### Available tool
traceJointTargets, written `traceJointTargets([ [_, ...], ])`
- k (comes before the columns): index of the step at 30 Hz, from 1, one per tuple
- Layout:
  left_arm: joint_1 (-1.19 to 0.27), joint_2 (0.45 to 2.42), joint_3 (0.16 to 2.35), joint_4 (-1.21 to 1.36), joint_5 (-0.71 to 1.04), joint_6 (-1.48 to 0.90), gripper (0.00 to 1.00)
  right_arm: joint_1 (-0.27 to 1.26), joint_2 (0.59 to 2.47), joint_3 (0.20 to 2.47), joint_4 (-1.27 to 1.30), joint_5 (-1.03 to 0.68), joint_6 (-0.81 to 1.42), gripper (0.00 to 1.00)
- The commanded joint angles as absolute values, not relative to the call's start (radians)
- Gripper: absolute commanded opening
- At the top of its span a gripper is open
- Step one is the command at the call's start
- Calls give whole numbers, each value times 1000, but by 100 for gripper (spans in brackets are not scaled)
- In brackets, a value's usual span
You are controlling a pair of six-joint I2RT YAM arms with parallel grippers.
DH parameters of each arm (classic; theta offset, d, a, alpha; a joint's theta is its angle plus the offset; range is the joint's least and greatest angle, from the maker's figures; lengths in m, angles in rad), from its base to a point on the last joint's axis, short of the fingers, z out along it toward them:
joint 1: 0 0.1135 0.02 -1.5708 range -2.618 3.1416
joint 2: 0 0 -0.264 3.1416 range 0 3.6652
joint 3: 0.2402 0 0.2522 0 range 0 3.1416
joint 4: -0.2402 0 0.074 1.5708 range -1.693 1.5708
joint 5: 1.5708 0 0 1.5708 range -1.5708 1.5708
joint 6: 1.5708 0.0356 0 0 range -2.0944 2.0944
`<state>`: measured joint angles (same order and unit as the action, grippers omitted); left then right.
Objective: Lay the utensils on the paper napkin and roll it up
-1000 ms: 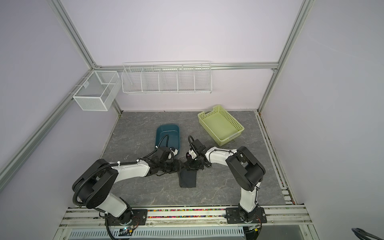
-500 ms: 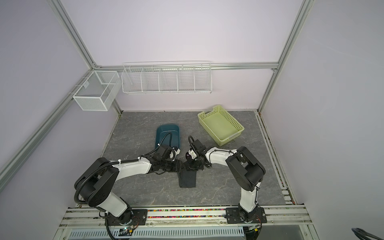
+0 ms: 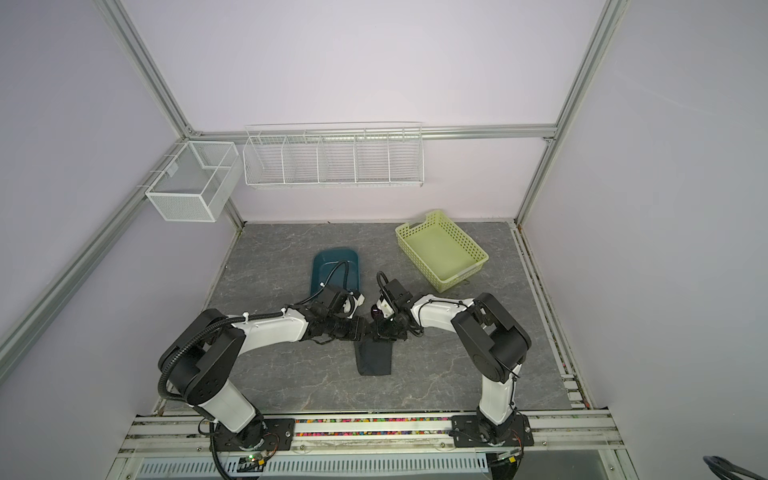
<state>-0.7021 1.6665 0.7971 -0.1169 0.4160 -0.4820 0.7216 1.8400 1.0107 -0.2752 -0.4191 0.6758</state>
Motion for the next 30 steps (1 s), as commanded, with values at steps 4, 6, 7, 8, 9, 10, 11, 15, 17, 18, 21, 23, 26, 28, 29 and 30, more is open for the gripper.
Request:
traceJointTargets([
  [4, -699, 1658, 779, -241, 420, -450, 49, 729, 1876, 974, -332, -378, 662, 7],
  [6, -698, 1648, 779, -272, 429, -454, 49, 729, 1875, 974, -331, -377, 662, 7],
  [7, -698, 1638, 777, -280, 439, -455, 48, 729, 1874, 974, -331, -377, 662, 7],
  [8, -698, 1626, 772, -288, 442, -457, 48, 729, 1873, 976, -332, -377, 662, 7],
  [9, -698, 1616, 769, -297, 444, -459, 48, 729, 1872, 976, -333, -377, 662, 7],
  [10, -699, 1604, 766, -306, 445, -459, 48, 729, 1872, 976, -333, -377, 663, 7],
  [11, -698, 1591, 762, -318, 440, -460, 48, 730, 1872, 976, -333, -377, 663, 7],
  [15, -698, 1558, 750, -344, 441, -460, 49, 730, 1866, 976, -337, -377, 660, 7],
  [17, -698, 1546, 739, -339, 452, -465, 49, 730, 1863, 974, -341, -377, 658, 7],
  [18, -698, 1539, 735, -334, 454, -470, 49, 729, 1861, 974, -342, -377, 658, 7],
  [21, -698, 1516, 726, -324, 465, -485, 49, 729, 1861, 976, -345, -374, 655, 7],
  [23, -697, 1491, 712, -298, 476, -503, 49, 730, 1861, 977, -345, -374, 657, 7],
  [26, -683, 1453, 676, -229, 502, -549, 49, 729, 1861, 982, -345, -372, 658, 7],
  [28, -677, 1441, 669, -212, 510, -565, 49, 729, 1861, 984, -346, -374, 658, 7],
  [29, -676, 1442, 671, -212, 508, -566, 49, 729, 1864, 986, -347, -376, 657, 7],
  [30, -676, 1443, 673, -213, 506, -566, 49, 729, 1864, 988, -349, -377, 656, 7],
])
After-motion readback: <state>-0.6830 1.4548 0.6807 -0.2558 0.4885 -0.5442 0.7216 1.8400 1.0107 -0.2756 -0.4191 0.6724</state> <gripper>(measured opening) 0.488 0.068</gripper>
